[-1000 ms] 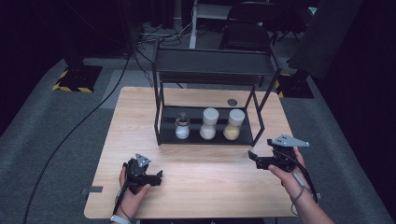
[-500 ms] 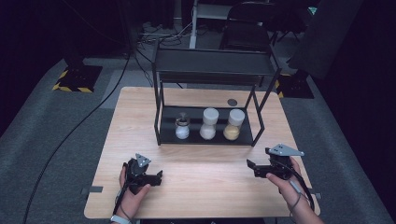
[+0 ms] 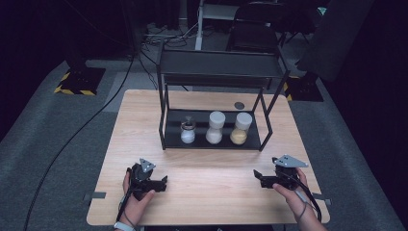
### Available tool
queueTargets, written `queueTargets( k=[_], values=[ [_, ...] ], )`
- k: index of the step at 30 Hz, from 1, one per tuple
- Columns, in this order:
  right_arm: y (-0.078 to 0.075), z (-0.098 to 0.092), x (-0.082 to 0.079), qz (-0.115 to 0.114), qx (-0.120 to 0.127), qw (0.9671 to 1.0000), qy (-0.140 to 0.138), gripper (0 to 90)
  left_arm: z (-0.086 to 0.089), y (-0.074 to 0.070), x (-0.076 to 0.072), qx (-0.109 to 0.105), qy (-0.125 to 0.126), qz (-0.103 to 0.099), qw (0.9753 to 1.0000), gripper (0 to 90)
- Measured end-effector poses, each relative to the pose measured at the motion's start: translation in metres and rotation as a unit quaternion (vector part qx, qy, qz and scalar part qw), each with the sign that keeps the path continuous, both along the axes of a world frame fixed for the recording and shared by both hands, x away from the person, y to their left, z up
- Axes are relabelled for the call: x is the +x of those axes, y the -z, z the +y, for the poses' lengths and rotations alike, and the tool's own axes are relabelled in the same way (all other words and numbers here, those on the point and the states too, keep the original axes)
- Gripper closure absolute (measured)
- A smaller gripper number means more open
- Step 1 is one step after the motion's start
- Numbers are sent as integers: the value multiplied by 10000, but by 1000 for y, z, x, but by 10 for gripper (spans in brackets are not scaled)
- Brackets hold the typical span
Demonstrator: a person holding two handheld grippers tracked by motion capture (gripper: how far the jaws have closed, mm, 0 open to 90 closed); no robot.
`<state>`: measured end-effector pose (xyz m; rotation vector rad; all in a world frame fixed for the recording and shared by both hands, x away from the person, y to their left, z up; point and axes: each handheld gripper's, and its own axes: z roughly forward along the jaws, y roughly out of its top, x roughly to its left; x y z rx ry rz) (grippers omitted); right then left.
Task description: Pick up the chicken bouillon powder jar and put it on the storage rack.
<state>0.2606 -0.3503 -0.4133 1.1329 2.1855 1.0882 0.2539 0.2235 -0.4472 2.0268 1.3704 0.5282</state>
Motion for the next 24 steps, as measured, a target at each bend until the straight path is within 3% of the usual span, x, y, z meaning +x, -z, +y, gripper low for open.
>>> queueTargets(
  k=[24],
  values=[
    [27,-10,4,403,-152,9989,160,50,0,0,0,1,0,0,10000,4]
  ],
)
